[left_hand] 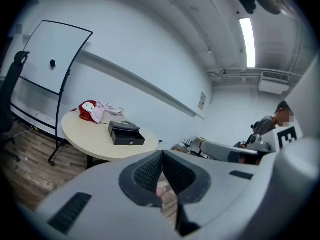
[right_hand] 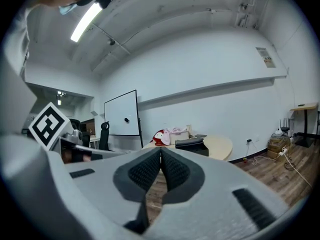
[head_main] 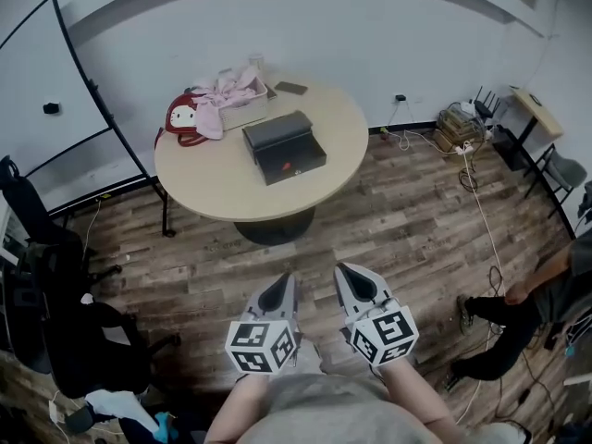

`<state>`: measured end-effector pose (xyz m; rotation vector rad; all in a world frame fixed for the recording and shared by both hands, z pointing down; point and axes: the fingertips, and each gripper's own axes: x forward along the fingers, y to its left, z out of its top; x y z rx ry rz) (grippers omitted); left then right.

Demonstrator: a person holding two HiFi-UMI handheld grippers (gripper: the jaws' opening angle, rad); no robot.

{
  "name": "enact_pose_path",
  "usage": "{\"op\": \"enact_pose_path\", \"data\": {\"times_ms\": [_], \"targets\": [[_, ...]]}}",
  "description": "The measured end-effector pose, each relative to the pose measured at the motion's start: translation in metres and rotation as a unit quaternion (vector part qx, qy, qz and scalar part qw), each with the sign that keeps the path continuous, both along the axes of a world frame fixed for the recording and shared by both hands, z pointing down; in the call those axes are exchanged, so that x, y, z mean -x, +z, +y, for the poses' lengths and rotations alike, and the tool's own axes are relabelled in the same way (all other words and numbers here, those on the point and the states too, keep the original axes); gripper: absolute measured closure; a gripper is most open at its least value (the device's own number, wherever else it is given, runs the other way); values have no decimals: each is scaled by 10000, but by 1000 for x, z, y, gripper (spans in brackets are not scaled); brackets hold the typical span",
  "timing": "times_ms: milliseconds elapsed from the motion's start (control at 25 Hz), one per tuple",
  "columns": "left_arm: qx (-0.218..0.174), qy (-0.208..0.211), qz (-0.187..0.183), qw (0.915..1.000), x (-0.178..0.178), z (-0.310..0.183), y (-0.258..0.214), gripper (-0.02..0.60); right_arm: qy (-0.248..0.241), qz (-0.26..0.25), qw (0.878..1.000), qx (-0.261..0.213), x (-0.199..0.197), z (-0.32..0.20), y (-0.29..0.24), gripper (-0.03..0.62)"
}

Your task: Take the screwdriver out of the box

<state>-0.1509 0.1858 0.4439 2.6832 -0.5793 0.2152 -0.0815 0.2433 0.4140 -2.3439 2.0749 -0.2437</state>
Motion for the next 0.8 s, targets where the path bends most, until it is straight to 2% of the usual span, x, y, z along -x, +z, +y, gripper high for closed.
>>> {"op": "enact_pose_path", "data": {"times_ms": [440,800], "targets": [[141,-36,-9,9999,-40,-86,-2,578,-157,172,9993,287,-40,-92,-1,594],[123,60,34,9999,-63,-159,-9,578,-101,274,9992,276,-65,-166,-10,594]]}}
